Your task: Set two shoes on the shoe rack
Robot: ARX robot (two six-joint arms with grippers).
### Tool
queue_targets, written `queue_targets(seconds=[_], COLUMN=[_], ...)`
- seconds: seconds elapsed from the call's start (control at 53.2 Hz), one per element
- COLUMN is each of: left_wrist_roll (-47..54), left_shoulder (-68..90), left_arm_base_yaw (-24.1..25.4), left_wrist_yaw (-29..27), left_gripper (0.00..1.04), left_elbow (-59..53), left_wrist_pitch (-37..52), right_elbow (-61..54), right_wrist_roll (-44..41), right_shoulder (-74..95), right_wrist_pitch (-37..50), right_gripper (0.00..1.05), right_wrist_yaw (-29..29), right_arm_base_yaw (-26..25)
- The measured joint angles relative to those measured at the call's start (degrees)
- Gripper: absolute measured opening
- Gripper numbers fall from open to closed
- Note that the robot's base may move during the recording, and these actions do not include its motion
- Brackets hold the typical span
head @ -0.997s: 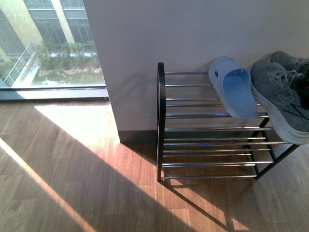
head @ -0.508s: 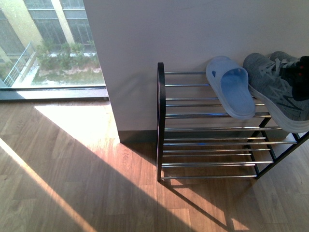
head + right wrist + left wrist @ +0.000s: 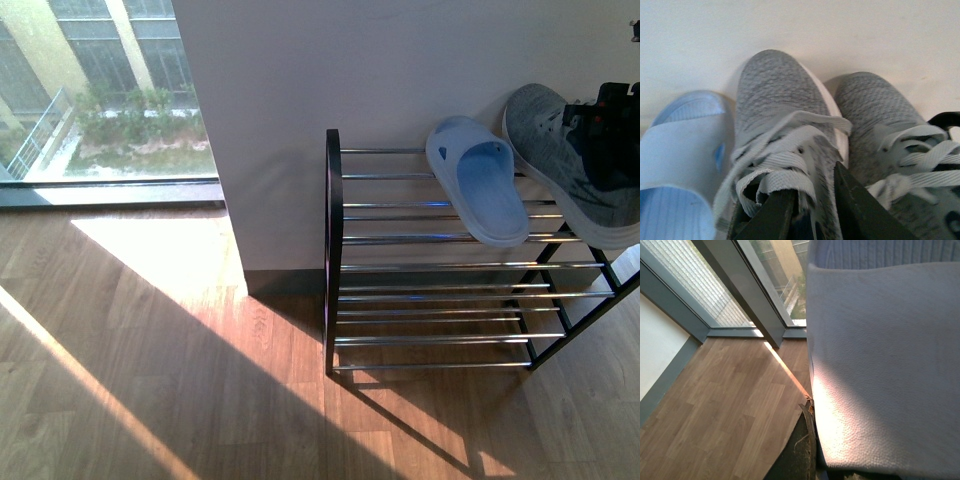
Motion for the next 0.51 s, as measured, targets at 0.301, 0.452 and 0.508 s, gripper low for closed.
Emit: queue_targets(seconds=[0.301,0.452,0.508], left_wrist_roll=[0.0,0.02,0.0], left_shoulder=[-0.02,0.0,0.0], left_arm_base_yaw=[0.0,0.0,0.0], left_wrist_yaw=[0.02,0.04,0.02], left_gripper=[0.02,0.02,0.02], left_elbow=[0.0,0.0,0.0], left_wrist_pitch=[0.0,0.0,0.0], right_elbow=[-11.08,-17.0,-19.41], right_wrist_roll=[2.05,3.39,3.82], right_shoulder=[-9.81,-16.24,-18.45], right_wrist_pitch=[5.07,7.43,8.33], right_gripper=[0.79,0.97,0.95], right_wrist_yaw=[-3.85,-6.23,-7.15], right_arm_base_yaw=[-1.25,-2.27,-2.62])
